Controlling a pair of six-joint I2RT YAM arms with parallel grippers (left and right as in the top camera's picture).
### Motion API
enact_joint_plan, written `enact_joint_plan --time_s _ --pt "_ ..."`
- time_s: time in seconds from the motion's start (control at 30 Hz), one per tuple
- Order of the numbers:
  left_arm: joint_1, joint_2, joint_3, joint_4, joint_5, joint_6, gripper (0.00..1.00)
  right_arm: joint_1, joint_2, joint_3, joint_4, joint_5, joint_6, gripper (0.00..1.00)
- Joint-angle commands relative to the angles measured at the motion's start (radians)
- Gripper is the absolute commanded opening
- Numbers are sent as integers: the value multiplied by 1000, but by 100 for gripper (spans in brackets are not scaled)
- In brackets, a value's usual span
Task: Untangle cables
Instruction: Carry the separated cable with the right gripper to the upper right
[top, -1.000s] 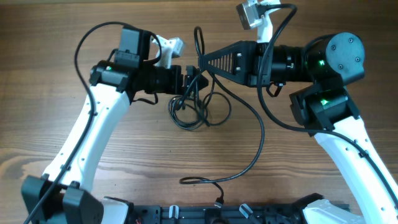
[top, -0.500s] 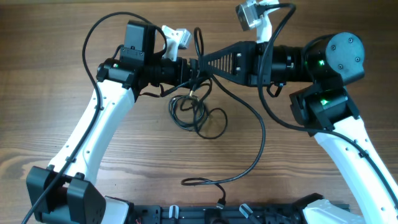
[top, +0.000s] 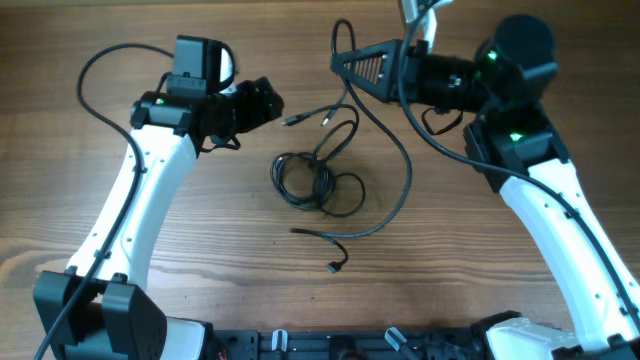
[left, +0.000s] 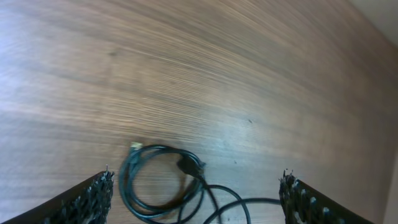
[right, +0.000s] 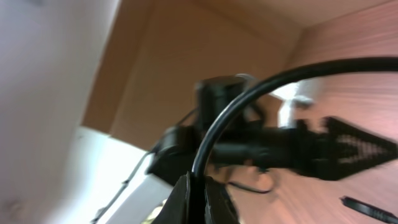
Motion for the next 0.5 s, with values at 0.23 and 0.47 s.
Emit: enact_joint_plan --time_s 0.23,0.47 --pt "3 13 2 -10 -45 -74 88 66 22 13 -354 486 -678 5" --pt "-4 13 2 -23 -45 -74 90 111 13 13 -264 468 -504 4"
